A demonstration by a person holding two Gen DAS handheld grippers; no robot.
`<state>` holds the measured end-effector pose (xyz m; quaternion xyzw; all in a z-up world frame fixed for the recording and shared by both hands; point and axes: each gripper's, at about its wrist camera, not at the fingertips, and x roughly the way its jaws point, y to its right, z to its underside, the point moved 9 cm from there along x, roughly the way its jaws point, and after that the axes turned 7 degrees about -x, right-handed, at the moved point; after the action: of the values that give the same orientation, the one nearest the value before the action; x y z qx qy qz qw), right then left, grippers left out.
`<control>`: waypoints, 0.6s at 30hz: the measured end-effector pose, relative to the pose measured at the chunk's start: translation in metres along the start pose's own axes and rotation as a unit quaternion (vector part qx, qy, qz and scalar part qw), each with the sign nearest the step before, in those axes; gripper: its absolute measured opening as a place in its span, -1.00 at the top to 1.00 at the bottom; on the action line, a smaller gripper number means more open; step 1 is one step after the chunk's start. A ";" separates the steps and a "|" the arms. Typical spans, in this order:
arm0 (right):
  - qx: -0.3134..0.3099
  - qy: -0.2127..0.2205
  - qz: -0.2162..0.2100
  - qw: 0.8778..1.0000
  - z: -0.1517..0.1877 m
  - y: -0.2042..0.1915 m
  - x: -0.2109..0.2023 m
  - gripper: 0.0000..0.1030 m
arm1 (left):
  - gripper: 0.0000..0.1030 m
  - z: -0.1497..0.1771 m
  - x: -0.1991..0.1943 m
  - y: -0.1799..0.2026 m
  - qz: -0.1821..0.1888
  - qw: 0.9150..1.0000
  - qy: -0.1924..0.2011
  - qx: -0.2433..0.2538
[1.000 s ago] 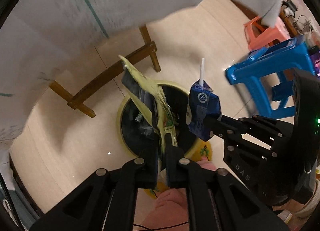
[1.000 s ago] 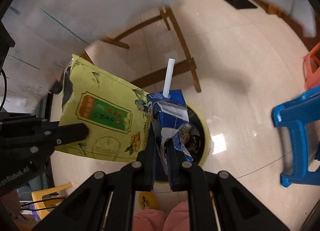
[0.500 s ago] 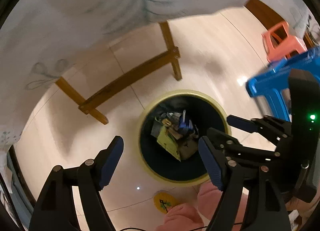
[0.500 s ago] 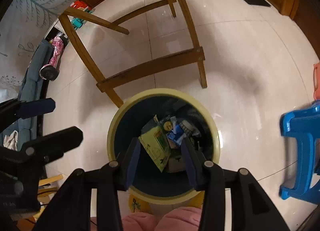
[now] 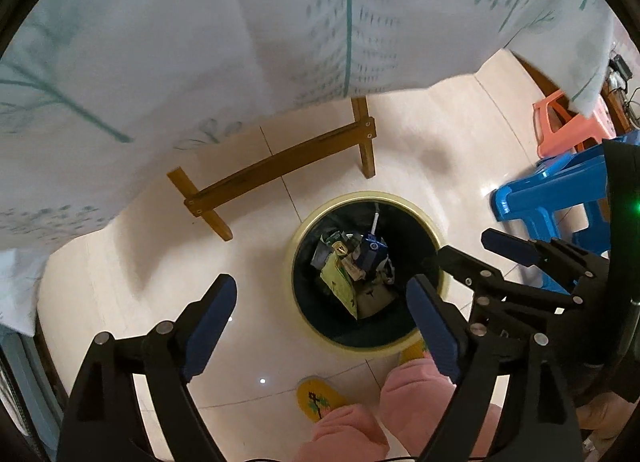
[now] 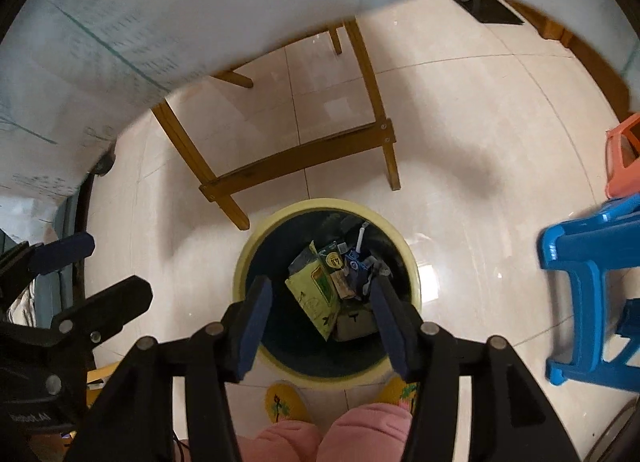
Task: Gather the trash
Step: 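Raise both tools back over the table toward the remaining trash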
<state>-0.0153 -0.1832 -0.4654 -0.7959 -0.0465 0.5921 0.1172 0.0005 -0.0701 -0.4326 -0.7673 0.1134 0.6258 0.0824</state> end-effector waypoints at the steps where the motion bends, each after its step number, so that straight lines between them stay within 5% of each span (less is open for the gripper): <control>1: 0.002 0.001 0.001 1.000 -0.001 -0.001 -0.009 -0.01 | -0.67 0.000 -0.011 0.000 0.001 1.000 0.000 -0.003; 5: 0.009 0.001 0.005 1.000 -0.004 -0.009 -0.052 -0.02 | -0.72 -0.005 -0.061 -0.001 0.015 1.000 0.009 -0.013; 7: 0.005 0.002 0.010 1.000 -0.008 -0.013 -0.075 -0.02 | -0.90 -0.008 -0.089 -0.001 0.021 1.000 0.015 -0.014; 18: -0.024 0.052 0.007 0.998 -0.044 -0.045 -0.224 -0.02 | -0.96 -0.040 -0.239 -0.002 0.042 0.996 0.075 -0.018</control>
<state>-0.0362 -0.1929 -0.2338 -0.8283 -0.0496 0.5497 0.0961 -0.0069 -0.0615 -0.1906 -0.8079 0.1401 0.5714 0.0339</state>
